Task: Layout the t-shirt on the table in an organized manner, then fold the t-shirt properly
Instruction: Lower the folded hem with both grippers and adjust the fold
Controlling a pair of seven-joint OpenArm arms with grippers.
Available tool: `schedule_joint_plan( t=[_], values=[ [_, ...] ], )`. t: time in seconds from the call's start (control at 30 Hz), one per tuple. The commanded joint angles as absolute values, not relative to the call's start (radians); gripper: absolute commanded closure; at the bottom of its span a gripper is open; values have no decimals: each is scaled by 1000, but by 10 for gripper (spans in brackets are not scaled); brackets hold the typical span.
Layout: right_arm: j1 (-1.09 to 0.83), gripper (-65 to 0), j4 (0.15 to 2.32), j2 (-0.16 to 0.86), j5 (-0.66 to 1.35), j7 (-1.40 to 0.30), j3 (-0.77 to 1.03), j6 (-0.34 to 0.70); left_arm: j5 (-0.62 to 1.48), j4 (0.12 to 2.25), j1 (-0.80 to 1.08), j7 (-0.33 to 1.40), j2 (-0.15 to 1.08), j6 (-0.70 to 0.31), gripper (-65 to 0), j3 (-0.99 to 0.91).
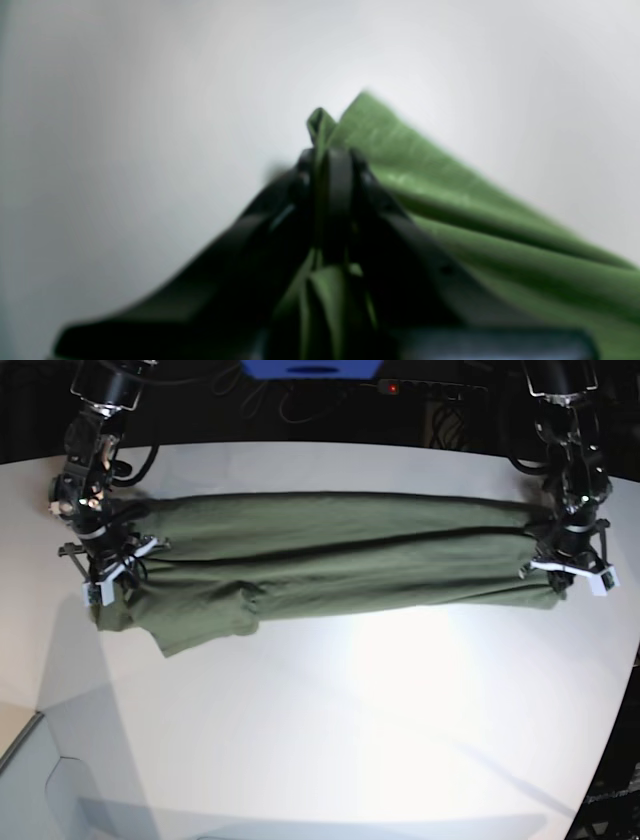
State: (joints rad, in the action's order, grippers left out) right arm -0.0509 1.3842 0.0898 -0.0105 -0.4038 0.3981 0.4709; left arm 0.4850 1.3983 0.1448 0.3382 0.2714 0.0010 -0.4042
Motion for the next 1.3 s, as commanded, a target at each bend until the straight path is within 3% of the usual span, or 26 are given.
schedule_joint_plan(
  t=[0.0, 0.43, 0.9, 0.97, 1.13, 1.27],
  values=[
    [-50, 0, 1382, 93, -13, -423, 398, 467, 484, 1455, 124, 289, 291, 5, -2, -412],
    [-58, 0, 1376, 65, -13, -421, 400, 467, 476, 1802, 160, 470, 176, 4, -2, -400],
    [-64, 0, 1379, 67, -13, -423, 398, 467, 478, 1751, 171, 463, 194, 2, -2, -447],
    [-65, -65, 1385, 67, -13, -426, 398, 467, 476, 1739, 173, 461, 196, 2, -2, -447],
    [-74, -304, 1432, 71, -13, -489, 403, 467, 475, 1716, 170, 461, 197, 2, -2, -467],
    [-142, -396, 1606, 68, -10, -490, 404, 467, 475, 1681, 170, 460, 197, 2, -2, -467]
  ],
)
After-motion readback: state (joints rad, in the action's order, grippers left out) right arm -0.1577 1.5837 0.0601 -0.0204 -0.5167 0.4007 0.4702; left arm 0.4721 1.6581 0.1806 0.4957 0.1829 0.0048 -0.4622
